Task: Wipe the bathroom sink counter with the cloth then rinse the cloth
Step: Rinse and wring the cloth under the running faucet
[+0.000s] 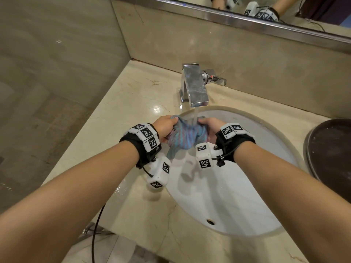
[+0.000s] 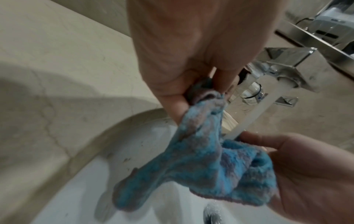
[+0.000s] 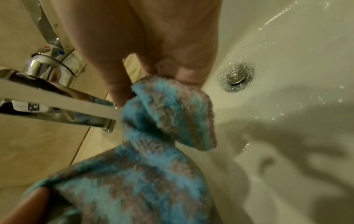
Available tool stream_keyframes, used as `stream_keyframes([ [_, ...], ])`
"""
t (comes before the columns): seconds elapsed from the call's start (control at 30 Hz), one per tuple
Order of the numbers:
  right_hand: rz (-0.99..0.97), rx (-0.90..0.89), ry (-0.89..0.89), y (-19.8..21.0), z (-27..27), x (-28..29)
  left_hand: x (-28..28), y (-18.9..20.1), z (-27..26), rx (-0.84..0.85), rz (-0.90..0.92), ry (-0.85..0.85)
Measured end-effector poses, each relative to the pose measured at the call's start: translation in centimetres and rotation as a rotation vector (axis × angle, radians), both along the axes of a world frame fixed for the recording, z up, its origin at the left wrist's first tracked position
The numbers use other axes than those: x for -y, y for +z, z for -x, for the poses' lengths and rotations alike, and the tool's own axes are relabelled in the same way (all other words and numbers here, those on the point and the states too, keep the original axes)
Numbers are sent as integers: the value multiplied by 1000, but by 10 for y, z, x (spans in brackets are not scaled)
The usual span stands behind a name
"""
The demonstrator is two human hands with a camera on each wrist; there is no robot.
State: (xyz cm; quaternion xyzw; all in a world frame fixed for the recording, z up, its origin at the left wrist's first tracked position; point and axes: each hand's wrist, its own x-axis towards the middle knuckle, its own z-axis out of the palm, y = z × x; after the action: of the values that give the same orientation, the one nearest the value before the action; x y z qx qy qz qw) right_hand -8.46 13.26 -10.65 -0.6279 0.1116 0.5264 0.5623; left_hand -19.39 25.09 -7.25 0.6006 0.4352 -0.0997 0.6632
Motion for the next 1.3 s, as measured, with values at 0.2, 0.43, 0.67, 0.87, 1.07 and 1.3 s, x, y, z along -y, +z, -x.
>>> stream_keyframes([
  [0.2, -97, -20, -31, 10, 3, -4, -1, 3, 2, -38, 8, 23],
  [0.43, -269, 24, -106, 5, 5, -2, -2, 0, -1, -44, 64, 61],
  [0.67, -273, 57, -146, 11, -1, 10, 4, -4, -8, -53, 86, 57],
  [0.87, -175, 138, -170, 11, -16, 35, 17, -1, -23, -31, 153, 58],
  [1.07, -104, 258, -144, 12, -25, 49, 26, 3, -36, -3, 135, 50],
  [1.3, -14, 645, 362, 29, -2, 42, 36, 1, -41, 54, 233, 126],
])
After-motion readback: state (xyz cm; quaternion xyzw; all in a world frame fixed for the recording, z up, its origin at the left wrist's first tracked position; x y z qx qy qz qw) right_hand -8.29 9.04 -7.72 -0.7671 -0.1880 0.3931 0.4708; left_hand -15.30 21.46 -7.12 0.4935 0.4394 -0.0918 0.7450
